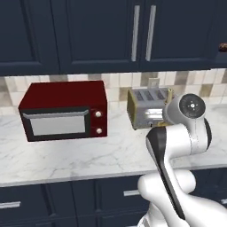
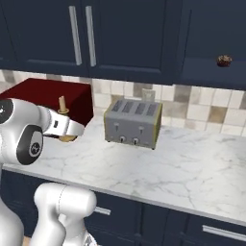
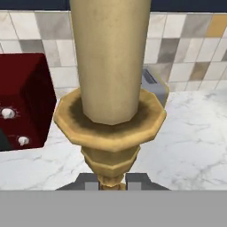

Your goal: Pick the candle and candle from the dining table and place them in the open cabinet. Close the cabinet after placing the objects.

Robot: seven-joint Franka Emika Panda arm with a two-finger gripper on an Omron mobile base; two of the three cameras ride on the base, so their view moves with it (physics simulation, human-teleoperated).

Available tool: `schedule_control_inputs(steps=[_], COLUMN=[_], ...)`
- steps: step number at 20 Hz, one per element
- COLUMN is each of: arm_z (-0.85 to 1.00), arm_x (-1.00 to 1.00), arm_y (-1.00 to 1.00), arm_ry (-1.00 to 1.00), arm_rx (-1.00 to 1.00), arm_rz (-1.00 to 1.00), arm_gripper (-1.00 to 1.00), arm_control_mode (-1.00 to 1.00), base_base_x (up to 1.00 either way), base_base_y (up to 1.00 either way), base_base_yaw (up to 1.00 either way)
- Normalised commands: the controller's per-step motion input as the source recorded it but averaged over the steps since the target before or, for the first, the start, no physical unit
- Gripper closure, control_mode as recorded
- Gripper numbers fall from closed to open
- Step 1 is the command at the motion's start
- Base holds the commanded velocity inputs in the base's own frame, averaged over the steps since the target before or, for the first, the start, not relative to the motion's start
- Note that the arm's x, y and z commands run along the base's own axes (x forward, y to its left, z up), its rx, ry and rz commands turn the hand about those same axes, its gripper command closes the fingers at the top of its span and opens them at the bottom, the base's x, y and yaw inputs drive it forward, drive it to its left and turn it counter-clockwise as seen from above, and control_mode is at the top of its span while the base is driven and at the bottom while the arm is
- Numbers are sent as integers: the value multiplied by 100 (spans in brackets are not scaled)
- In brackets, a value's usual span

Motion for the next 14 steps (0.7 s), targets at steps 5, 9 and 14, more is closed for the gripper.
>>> schedule_control_inputs(steps=[5, 9, 14], arm_z=[0, 0, 0], arm_x=[0, 0, 0], arm_y=[0, 0, 0], arm_ry=[0, 0, 0], arm_rx=[0, 0, 0], arm_rz=[0, 0, 0], arm_gripper=[100, 100, 100], arm_control_mode=[100, 100, 100], base_base_x=[-1, -2, -4], base_base_y=[-61, -65, -38], base_base_yaw=[0, 3, 9])
